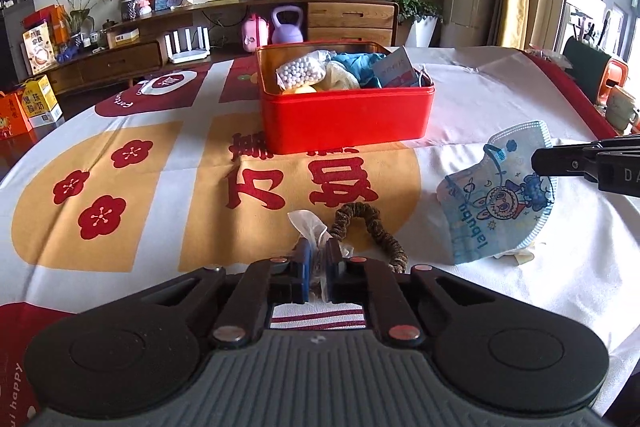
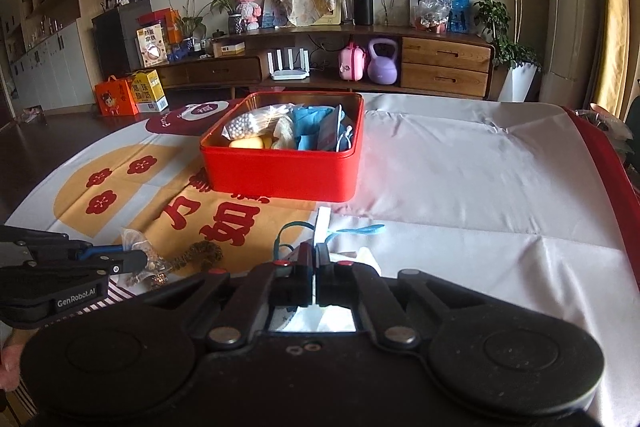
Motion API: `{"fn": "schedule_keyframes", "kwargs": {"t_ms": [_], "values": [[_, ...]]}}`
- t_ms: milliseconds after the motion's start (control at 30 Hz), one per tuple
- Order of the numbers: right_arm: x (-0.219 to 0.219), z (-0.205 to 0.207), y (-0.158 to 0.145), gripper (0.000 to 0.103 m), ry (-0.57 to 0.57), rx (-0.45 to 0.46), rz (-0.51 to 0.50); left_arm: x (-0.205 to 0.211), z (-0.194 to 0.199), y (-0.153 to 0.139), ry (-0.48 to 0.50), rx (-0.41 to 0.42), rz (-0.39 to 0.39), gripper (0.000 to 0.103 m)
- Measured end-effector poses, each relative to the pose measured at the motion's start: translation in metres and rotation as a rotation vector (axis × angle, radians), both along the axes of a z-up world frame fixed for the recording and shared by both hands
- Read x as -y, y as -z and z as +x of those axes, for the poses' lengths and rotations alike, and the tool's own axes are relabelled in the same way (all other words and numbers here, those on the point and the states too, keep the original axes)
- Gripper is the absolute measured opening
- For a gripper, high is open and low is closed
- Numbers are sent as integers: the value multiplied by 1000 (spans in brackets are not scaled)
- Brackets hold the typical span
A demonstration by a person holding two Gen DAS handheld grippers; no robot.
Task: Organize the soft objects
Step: 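Grasp the small clear bag with the left tool while the right tool grasps the blue printed mask, then lift the small bag and mask and carry them over the red tin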
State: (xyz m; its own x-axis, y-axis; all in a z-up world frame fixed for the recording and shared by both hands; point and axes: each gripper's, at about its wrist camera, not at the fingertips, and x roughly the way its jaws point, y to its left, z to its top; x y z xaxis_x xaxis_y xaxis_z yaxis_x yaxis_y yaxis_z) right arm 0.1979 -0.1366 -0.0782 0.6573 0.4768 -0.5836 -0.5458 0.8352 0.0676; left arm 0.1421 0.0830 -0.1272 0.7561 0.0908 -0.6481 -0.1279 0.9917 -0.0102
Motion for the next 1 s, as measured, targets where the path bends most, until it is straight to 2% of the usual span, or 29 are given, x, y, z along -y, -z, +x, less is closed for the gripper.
{"fn": "schedule_keyframes", "kwargs": {"t_ms": [233,600,1000], "values": [[9,-10,-24,0,-7,35,62,-1,-7,-14,-7,26,-6,5],[13,-15,-53,0,-25,60,102,-2,-8,-42,-8,60,-38,5],[10,6,-80,0,-29,64,134,-8,14,-74,11,93,-23,5]]}}
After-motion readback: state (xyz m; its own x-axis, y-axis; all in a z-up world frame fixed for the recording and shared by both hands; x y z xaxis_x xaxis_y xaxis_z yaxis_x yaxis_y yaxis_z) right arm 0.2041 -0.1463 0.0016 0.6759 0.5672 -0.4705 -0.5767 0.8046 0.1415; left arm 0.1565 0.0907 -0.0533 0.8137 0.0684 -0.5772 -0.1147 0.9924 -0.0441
